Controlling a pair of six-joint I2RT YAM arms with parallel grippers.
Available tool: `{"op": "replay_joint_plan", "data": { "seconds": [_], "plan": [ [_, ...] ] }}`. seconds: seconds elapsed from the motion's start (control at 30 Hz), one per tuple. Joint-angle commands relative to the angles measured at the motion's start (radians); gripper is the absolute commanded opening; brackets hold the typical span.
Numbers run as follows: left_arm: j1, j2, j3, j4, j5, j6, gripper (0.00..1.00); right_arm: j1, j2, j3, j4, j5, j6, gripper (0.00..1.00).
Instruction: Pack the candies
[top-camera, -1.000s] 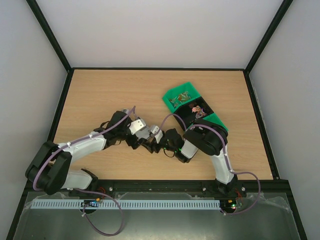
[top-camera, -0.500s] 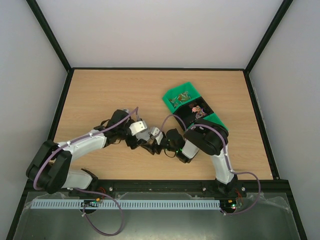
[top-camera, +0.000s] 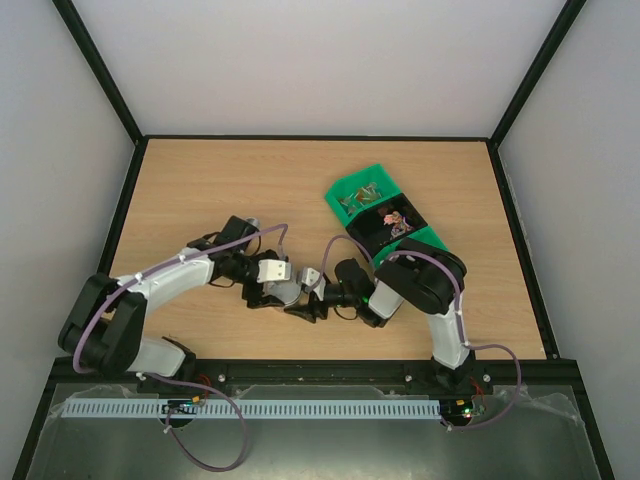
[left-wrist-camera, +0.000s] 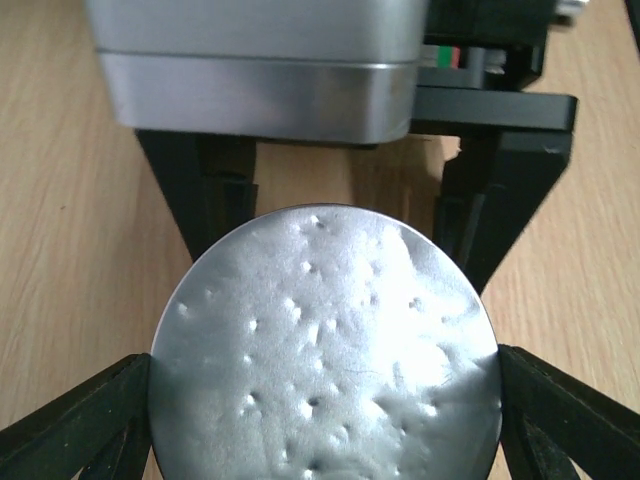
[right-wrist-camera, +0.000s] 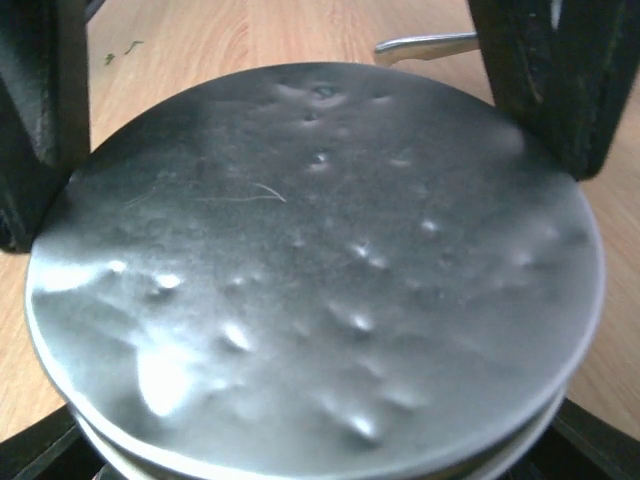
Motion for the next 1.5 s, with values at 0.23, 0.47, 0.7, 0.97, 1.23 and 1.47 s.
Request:
{"op": "replay_joint_plan", "data": {
  "seconds": [0.23,0.47,0.7,0.97,1.23,1.47],
  "plan": [
    [0.048,0.003,0.050,-0.156,0.010,0.149,0.99,0.017,0.001,-0.023,-0.027,-0.056,0.007,0.35],
    [0.148,-0.127,0.003,-0.045,0.039,-0.166,1.00,0.018,0.056,0.000,0.071,0.167,0.106,0.34],
    [0.113,-0.223,-0.105,0.203,-0.079,-0.488,1.00,0.019,0.084,0.035,0.074,0.270,0.165,0.34],
    [-0.005,-0.151,-0.115,0.277,-0.226,-0.582,0.99,0.019,0.093,0.045,0.051,0.299,0.189,0.34],
    [-0.053,-0.055,-0.078,0.323,-0.308,-0.615,1.00,0.019,0.095,0.048,0.047,0.293,0.198,0.34],
    [-0.064,-0.008,-0.063,0.332,-0.278,-0.631,1.00,0.019,0.095,0.048,0.044,0.287,0.198,0.34]
  ]
}}
